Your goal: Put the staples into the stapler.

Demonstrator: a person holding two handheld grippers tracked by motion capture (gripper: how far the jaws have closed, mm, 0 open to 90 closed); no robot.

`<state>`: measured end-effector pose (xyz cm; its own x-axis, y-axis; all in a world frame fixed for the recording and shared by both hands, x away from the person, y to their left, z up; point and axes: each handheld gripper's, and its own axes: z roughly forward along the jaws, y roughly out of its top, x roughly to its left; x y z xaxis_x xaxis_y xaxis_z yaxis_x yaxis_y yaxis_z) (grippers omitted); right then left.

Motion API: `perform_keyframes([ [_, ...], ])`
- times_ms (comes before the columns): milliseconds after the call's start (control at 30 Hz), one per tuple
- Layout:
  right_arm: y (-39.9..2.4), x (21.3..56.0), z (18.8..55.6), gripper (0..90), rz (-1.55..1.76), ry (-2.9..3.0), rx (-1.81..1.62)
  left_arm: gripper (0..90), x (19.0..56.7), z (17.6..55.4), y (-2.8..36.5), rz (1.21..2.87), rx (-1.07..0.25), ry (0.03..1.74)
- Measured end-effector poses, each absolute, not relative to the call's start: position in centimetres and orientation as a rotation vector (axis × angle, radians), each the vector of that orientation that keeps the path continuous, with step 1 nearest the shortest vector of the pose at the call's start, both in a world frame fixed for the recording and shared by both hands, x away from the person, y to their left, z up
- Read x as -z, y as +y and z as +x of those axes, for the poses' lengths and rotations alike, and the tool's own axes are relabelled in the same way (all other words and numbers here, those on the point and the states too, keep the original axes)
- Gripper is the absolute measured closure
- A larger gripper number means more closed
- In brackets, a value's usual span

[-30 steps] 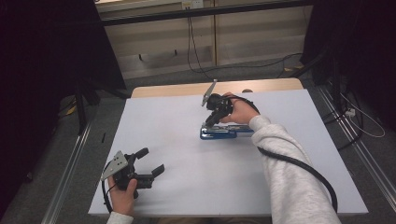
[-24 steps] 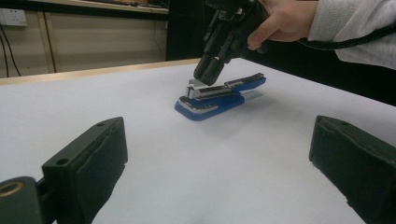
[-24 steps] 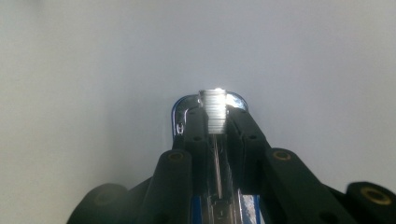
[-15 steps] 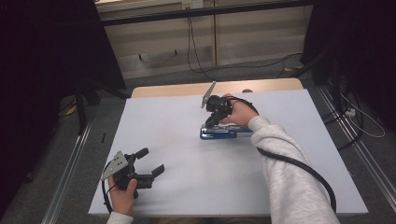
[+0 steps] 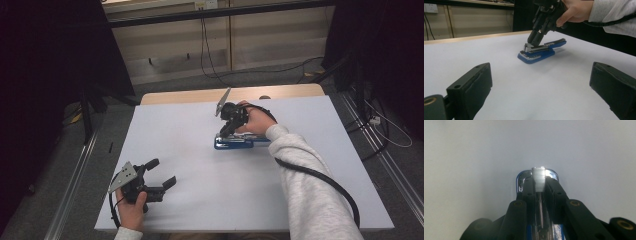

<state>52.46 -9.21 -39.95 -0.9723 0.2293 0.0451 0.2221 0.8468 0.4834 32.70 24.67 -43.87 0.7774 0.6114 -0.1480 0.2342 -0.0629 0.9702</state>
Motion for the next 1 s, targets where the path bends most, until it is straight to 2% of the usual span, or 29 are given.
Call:
perform_keyframes([
  [1000,-9.09,39.87,52.50,78.4,0.328,3.013,-0.778,4.4,43.91,32.75,24.67,1.645,-0.350,0.689],
])
